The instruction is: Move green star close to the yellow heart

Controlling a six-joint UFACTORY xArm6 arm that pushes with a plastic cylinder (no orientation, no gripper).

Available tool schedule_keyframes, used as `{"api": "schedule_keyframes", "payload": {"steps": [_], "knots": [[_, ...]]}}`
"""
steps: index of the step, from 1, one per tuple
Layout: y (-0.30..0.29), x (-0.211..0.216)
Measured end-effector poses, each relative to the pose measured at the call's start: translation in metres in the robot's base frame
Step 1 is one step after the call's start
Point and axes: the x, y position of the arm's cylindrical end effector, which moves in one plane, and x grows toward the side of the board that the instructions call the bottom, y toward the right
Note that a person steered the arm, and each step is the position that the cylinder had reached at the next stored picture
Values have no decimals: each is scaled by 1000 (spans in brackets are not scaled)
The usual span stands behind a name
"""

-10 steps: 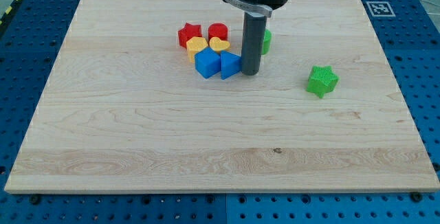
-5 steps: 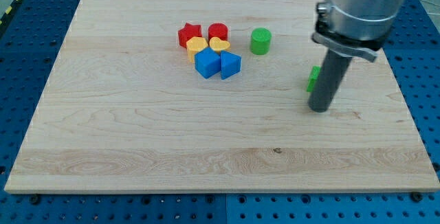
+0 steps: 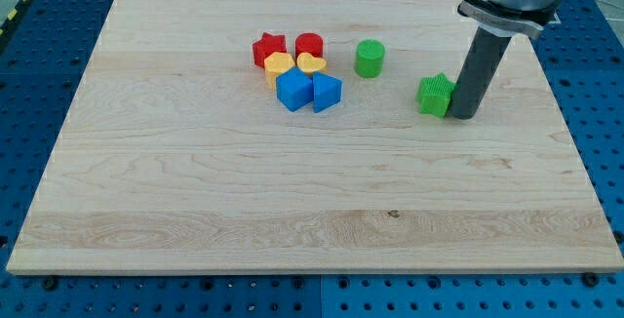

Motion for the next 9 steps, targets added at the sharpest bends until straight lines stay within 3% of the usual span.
{"api": "schedule_keyframes", "payload": {"steps": [4, 9], "knots": [[-69, -89], [-84, -62]]}}
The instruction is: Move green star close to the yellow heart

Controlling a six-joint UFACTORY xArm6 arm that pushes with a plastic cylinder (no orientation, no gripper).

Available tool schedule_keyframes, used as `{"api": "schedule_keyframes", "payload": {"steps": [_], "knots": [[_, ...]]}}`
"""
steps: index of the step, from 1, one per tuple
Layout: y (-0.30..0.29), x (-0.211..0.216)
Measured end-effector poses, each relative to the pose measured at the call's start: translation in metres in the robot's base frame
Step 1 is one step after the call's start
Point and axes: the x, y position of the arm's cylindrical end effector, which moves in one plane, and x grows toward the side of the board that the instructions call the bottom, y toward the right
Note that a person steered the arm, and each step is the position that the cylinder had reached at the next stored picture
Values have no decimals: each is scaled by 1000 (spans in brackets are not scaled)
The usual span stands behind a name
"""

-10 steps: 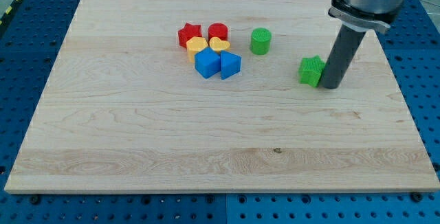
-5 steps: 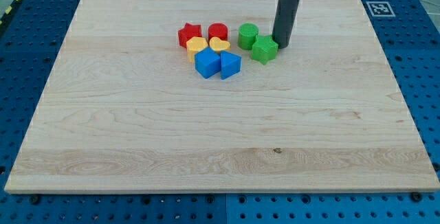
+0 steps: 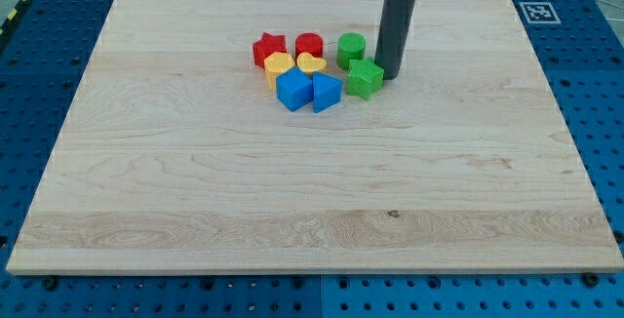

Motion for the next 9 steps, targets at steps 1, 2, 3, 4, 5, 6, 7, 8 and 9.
{"api": "schedule_keyframes", "payload": {"steps": [1, 2, 3, 4, 5, 6, 7, 8, 9], "knots": [[6, 2], [26, 10], [18, 28], [0, 28], [-8, 28], [-14, 28], [-31, 28], [-35, 33], [-10, 30]]}}
